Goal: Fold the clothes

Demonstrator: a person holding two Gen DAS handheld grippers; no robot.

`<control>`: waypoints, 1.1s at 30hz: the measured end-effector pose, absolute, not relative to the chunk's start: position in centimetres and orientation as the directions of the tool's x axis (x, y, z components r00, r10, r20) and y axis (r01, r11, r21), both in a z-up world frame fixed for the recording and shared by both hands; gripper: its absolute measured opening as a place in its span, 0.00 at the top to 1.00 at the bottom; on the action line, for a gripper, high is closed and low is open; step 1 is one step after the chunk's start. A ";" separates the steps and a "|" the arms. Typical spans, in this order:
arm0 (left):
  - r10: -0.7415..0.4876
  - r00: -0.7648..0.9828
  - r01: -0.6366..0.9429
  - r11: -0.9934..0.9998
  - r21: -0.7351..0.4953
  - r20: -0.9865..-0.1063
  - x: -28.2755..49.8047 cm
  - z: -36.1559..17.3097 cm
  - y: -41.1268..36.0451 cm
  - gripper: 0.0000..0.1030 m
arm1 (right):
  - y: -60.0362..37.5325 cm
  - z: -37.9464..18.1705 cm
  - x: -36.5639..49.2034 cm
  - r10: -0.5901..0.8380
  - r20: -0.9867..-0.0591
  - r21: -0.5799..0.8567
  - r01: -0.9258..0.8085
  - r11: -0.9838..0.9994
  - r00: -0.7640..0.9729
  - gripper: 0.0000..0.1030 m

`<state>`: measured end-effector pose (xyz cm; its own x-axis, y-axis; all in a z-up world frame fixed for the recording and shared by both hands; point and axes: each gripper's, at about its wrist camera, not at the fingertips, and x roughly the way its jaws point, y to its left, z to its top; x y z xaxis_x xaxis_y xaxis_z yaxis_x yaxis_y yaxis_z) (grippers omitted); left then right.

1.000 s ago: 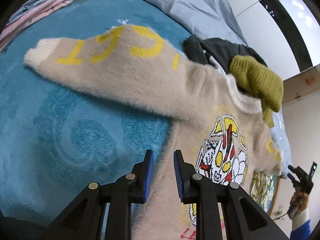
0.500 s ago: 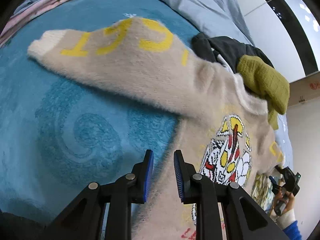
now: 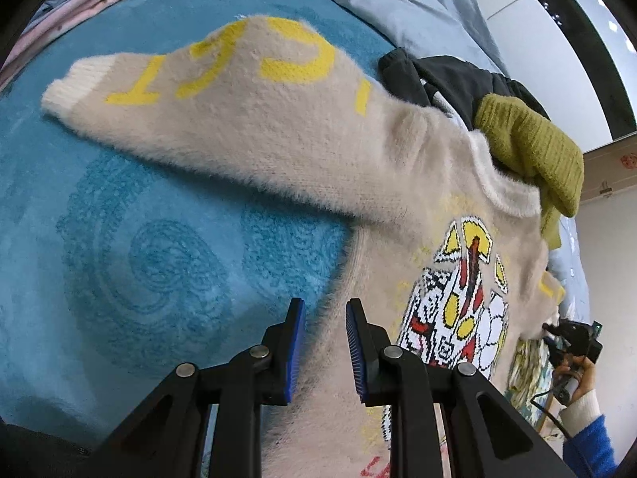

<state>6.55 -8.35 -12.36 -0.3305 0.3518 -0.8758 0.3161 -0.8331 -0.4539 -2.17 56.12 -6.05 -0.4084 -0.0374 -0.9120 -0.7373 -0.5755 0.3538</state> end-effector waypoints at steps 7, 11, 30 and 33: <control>0.362 -0.371 0.340 -0.804 -0.488 -0.855 6.7 -12.1 -9.1 0.77 | 50.7 5.1 -0.1 -0.086 -0.764 0.463 -0.452 -0.762 -0.639 0.91; 0.361 -0.404 0.354 -0.786 -0.507 -0.841 6.8 -11.8 -9.7 0.77 | 41.9 9.9 -0.3 -0.206 -0.702 0.462 -0.216 -0.860 -0.682 0.91; 0.366 -0.577 0.503 -0.545 -0.671 -0.730 9.3 -12.4 -16.1 0.77 | 9.7 -5.8 -2.5 -0.145 -0.944 0.044 0.321 -0.946 -0.298 0.79; 0.360 -0.591 0.542 -0.486 -0.686 -0.722 9.2 -13.3 -17.4 0.77 | 10.2 -6.2 -1.6 -0.194 -0.951 0.093 0.375 -0.922 -0.240 0.54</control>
